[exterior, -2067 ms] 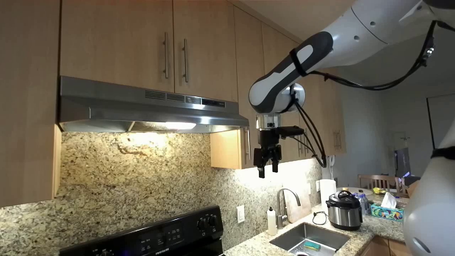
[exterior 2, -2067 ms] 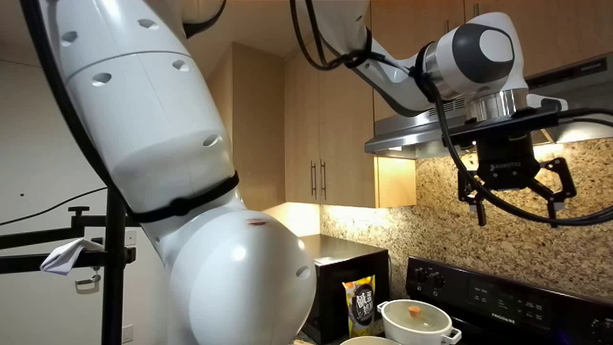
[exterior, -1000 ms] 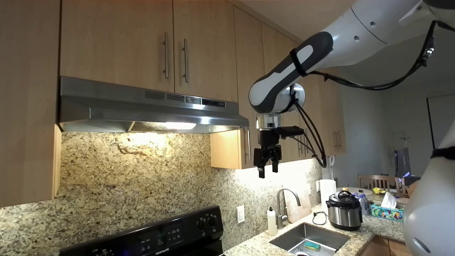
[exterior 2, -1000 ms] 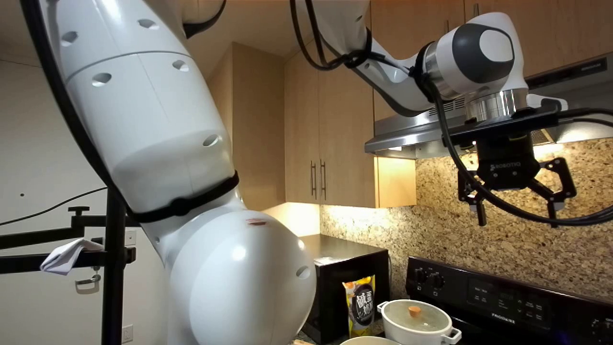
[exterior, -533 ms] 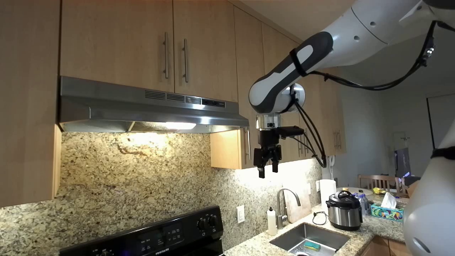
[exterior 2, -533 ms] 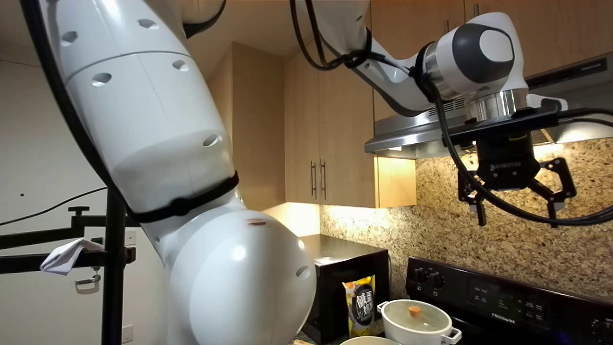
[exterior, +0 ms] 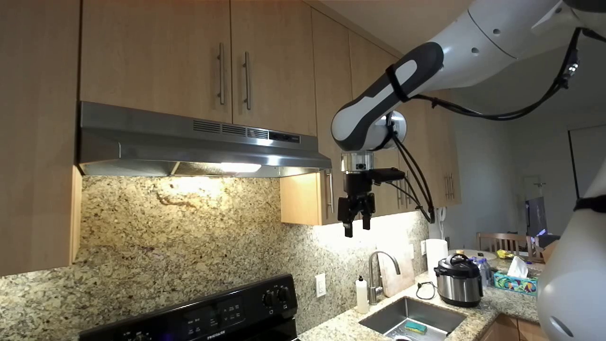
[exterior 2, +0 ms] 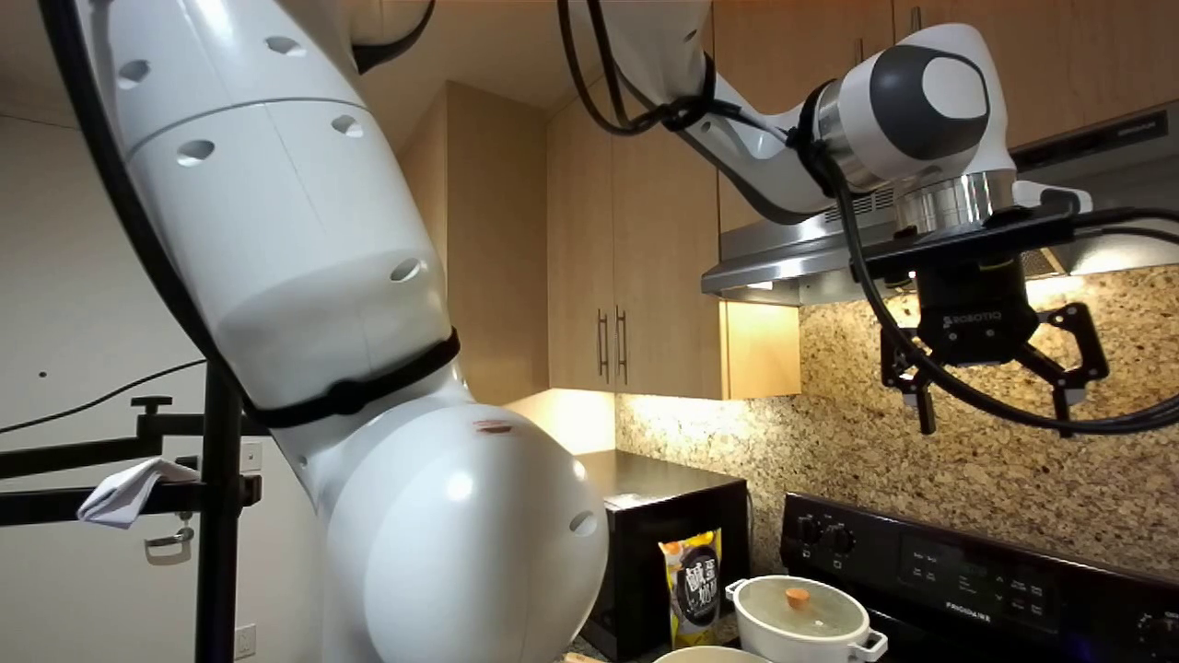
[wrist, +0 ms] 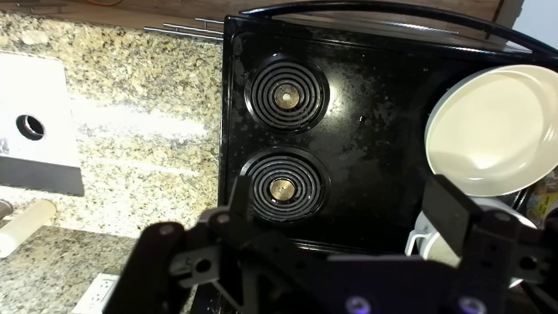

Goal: Turn the light of the hood off and then back on

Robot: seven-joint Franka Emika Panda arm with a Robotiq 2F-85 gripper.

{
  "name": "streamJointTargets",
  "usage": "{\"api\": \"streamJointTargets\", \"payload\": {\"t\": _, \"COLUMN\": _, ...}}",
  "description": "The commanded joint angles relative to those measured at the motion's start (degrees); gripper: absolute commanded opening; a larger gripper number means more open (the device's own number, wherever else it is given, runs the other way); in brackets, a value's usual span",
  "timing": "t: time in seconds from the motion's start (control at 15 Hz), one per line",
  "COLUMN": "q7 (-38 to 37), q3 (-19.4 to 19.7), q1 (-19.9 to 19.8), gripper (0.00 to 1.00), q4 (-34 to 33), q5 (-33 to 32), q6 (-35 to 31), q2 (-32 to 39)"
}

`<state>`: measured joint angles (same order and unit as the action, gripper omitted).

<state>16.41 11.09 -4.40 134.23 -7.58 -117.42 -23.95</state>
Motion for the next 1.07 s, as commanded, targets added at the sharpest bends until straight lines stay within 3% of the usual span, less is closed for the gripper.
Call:
{"api": "streamJointTargets", "payload": {"t": 0.0, "q7": 0.2, "q3": -0.5, "q1": -0.5, "gripper": 1.0, "q4": -0.1, "q5": 0.2, "q6": 0.1, "q2": 0.1}}
{"api": "streamJointTargets", "payload": {"t": 0.8, "q7": 0.2, "q3": -0.5, "q1": -0.5, "gripper": 1.0, "q4": -0.1, "q5": 0.2, "q6": 0.1, "q2": 0.1}}
{"api": "streamJointTargets", "payload": {"t": 1.0, "q7": -4.5, "q3": -1.7, "q1": -1.2, "gripper": 1.0, "q4": -0.5, "q5": -0.4, "q6": -2.1, "q2": -1.3}}
